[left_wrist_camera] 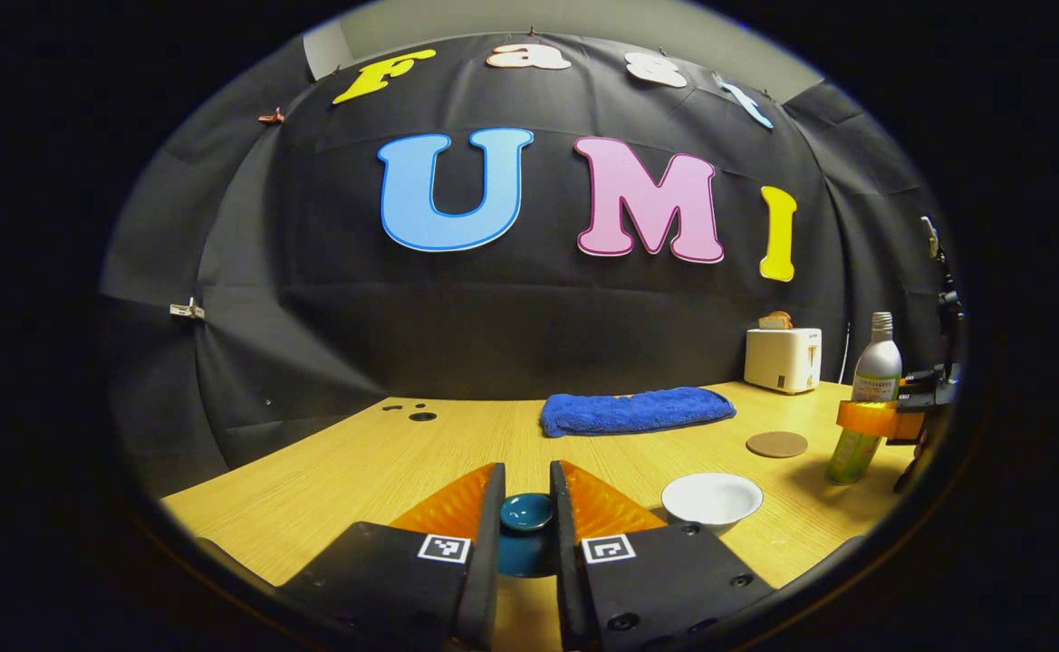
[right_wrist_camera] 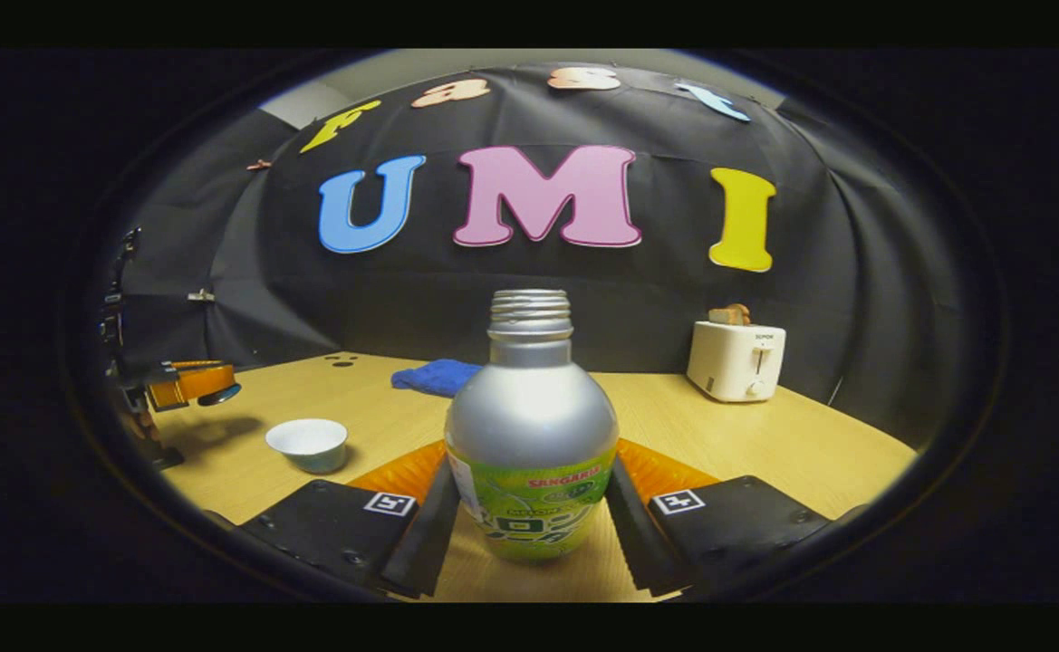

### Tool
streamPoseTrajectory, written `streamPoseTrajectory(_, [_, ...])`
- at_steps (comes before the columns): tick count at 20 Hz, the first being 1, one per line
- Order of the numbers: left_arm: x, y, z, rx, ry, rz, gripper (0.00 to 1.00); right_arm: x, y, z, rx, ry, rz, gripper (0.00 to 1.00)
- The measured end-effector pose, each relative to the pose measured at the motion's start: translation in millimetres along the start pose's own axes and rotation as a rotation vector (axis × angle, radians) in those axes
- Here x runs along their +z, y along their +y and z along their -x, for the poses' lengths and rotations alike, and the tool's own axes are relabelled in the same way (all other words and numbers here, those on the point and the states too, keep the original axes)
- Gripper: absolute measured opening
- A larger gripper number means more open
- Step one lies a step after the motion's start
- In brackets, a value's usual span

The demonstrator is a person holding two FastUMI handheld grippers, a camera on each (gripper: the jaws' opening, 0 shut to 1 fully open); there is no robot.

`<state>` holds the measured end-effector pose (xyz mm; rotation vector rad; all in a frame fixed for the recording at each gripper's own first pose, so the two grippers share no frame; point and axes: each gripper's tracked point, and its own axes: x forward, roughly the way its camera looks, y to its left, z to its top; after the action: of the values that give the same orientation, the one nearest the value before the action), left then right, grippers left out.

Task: Open the teacup lid with one hand, grasp the water bottle and pour water into the teacup with the other hand; after pouring, place the water bottle on the coaster and then close the teacup lid.

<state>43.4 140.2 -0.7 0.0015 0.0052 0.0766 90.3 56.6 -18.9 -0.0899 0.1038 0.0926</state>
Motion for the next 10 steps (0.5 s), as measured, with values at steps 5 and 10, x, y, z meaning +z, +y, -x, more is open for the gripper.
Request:
streamPoseTrajectory(5, [0,3,-2,-0.007,0.0,-0.001,0.31,29,-2,-4,-0.026,-0.052,0.256,0.8])
streamPoseTrajectory(10, [1,28,-9,0.041,0.002,-0.001,0.31,59,13,-28,0.006,-0.094,0.598,0.79])
